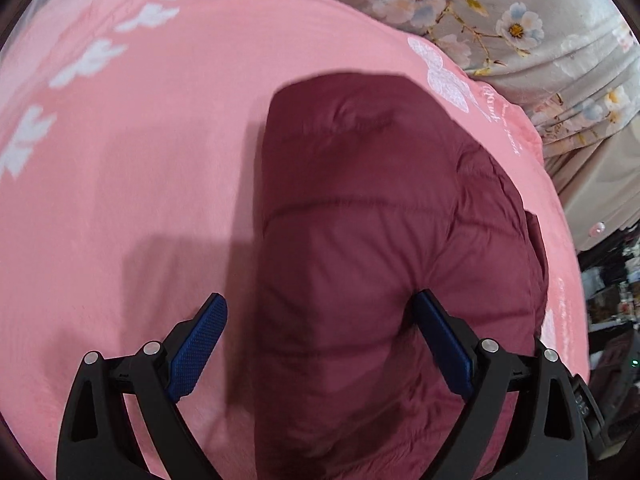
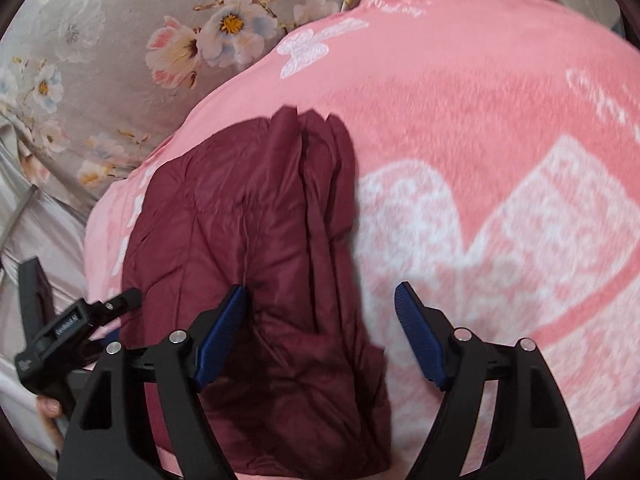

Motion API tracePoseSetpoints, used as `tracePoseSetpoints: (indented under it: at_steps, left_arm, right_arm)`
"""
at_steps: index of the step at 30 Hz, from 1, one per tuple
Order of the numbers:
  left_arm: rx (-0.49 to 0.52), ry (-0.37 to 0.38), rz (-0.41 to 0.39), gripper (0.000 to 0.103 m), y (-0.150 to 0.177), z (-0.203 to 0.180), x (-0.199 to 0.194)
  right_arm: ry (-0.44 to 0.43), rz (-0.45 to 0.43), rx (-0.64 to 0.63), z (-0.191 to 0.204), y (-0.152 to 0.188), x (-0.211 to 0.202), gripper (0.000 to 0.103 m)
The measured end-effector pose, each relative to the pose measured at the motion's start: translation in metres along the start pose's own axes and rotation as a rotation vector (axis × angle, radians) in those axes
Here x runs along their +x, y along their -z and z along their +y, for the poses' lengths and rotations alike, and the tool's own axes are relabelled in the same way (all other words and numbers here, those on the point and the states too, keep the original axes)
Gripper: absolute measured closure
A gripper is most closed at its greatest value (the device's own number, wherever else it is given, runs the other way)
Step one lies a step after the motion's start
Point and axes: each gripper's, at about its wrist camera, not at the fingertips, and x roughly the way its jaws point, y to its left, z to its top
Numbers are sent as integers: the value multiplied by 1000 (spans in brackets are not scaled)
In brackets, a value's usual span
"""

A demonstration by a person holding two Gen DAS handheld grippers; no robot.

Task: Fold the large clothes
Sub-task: 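Lift the bundle with both grippers and fold it over onto itself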

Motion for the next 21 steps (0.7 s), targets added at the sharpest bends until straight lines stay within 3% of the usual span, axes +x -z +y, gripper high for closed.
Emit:
tracePoseSetpoints:
  at_steps: [4,8,10,12,15,18,21]
  left_arm:
    - [-58,97,43,10,10,7,5]
    - [-27,150,54,10,13,-2,5]
    - [-4,135,42,10,14,-7,5]
    - [-3,136,33,15,14,-9,2]
    - [18,141,-12,31,13,-10,-10]
    - [99,139,-62,47,7,-17,-25]
    - [156,158,-104,60,-3,-22,-39]
  right_arm:
    - [-32,1,9,1,2,3,28]
    - [-83,22,28,3,0,9,28]
    - [-116,27,36,3,-1,13,30]
    - [-164,55,42,5,-4,18,50]
    - [-162,61,-4,15,-8,16,78]
    - [-123,28,-69,33,-12,5,86]
    - [-86,-47,-145,60,-16,-8,88]
